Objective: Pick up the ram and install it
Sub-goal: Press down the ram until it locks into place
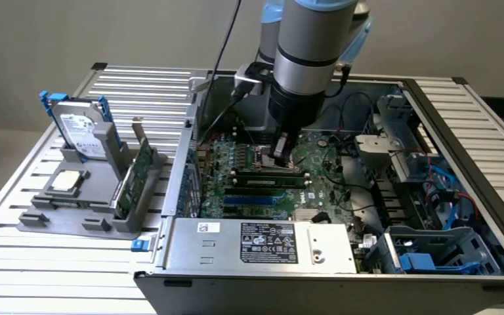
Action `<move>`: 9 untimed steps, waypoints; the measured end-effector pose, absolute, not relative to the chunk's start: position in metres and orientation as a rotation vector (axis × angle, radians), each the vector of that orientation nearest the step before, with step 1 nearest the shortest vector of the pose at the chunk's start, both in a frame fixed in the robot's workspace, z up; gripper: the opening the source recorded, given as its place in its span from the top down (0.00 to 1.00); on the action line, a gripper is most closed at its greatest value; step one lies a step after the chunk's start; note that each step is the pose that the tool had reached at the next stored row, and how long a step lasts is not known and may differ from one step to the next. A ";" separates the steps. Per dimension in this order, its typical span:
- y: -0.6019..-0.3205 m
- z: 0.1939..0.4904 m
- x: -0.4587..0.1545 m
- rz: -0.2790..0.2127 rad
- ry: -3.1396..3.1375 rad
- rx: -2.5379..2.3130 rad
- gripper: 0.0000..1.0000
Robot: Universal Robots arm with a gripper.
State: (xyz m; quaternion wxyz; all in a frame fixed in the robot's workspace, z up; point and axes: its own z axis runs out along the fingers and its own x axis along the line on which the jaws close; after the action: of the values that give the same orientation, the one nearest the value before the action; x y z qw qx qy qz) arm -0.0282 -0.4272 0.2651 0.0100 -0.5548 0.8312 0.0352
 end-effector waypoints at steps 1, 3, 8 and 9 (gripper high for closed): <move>-0.427 0.265 -0.028 0.110 2.610 -1.708 0.89; -0.427 0.265 -0.028 0.109 2.636 -1.665 0.89; -0.427 0.265 -0.028 0.108 2.696 -1.562 0.89; -0.427 0.265 -0.028 0.107 2.707 -1.543 0.89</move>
State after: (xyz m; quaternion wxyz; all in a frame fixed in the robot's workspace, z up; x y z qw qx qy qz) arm -0.0282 -0.4273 0.2650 0.0121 -0.4948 0.8683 0.0344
